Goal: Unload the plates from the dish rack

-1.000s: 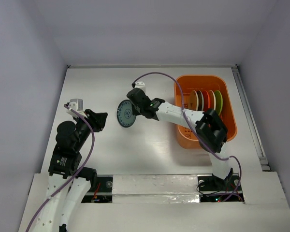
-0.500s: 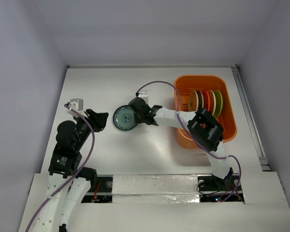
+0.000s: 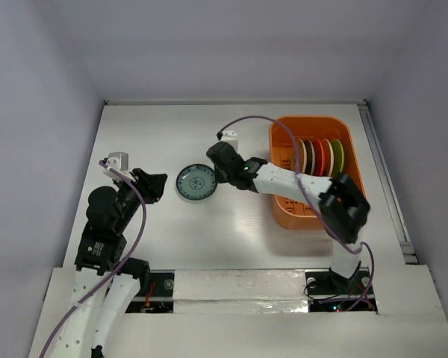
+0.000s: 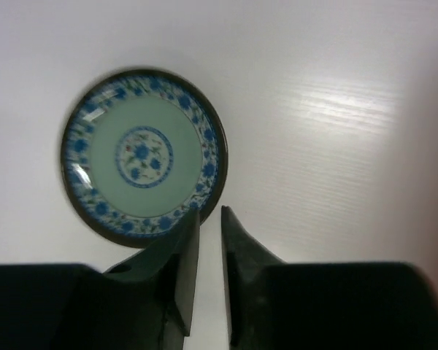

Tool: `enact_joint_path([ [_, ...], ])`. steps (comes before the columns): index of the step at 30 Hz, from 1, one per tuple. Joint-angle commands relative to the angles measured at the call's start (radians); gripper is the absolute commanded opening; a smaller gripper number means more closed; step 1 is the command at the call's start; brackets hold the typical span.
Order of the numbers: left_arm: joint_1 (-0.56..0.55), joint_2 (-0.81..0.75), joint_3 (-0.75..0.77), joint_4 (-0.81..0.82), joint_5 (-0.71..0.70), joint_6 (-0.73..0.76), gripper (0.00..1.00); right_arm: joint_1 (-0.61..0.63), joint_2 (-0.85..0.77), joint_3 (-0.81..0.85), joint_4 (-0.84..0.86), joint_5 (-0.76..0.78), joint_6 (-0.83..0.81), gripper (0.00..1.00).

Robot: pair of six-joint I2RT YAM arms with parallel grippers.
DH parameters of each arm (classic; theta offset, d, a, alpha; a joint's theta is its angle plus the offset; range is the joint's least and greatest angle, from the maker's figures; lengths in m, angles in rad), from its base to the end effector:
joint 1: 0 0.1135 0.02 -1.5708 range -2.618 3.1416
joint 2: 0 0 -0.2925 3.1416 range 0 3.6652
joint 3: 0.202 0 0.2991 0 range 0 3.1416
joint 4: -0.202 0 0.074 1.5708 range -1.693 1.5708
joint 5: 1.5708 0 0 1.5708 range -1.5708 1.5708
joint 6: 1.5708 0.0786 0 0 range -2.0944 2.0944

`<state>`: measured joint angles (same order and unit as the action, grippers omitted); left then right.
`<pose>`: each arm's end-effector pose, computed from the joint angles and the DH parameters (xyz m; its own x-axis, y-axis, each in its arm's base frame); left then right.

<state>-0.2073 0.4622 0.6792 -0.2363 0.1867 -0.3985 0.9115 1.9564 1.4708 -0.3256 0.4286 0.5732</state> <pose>0.1757 -0.0519 0.3627 -0.1664 -0.3546 -0.9201 0.3465 0.8526 -0.3913 0.3427 0.3889 0.1953 -0.6680 -0.0567 -0.7420 -0.2158 0.9690 0.1203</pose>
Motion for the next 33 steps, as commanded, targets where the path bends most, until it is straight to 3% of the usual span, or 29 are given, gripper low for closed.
enact_joint_path([
  [1,0.005,-0.008,0.002,0.035,0.007,0.004,0.28,0.009,-0.236,-0.01,0.019,0.09,-0.035,0.21],
  [2,0.005,-0.01,0.002,0.035,0.005,0.003,0.25,0.009,-0.275,-0.033,0.011,0.117,-0.044,0.04],
  [5,0.005,-0.011,-0.001,0.04,0.003,0.006,0.0,-0.029,-0.425,-0.081,-0.038,0.212,-0.076,0.0],
  [13,0.005,-0.017,-0.003,0.04,0.01,0.009,0.0,-0.232,-0.635,-0.188,-0.26,0.349,-0.107,0.0],
  [15,0.005,-0.017,-0.004,0.04,0.011,0.009,0.02,-0.264,-0.642,-0.198,-0.283,0.355,-0.122,0.05],
  [21,0.005,-0.016,-0.004,0.04,0.013,0.009,0.1,-0.31,-0.59,-0.201,-0.308,0.345,-0.162,0.27],
  [33,0.005,-0.016,-0.004,0.043,0.022,0.009,0.2,-0.402,-0.444,-0.188,-0.27,0.328,-0.206,0.31],
])
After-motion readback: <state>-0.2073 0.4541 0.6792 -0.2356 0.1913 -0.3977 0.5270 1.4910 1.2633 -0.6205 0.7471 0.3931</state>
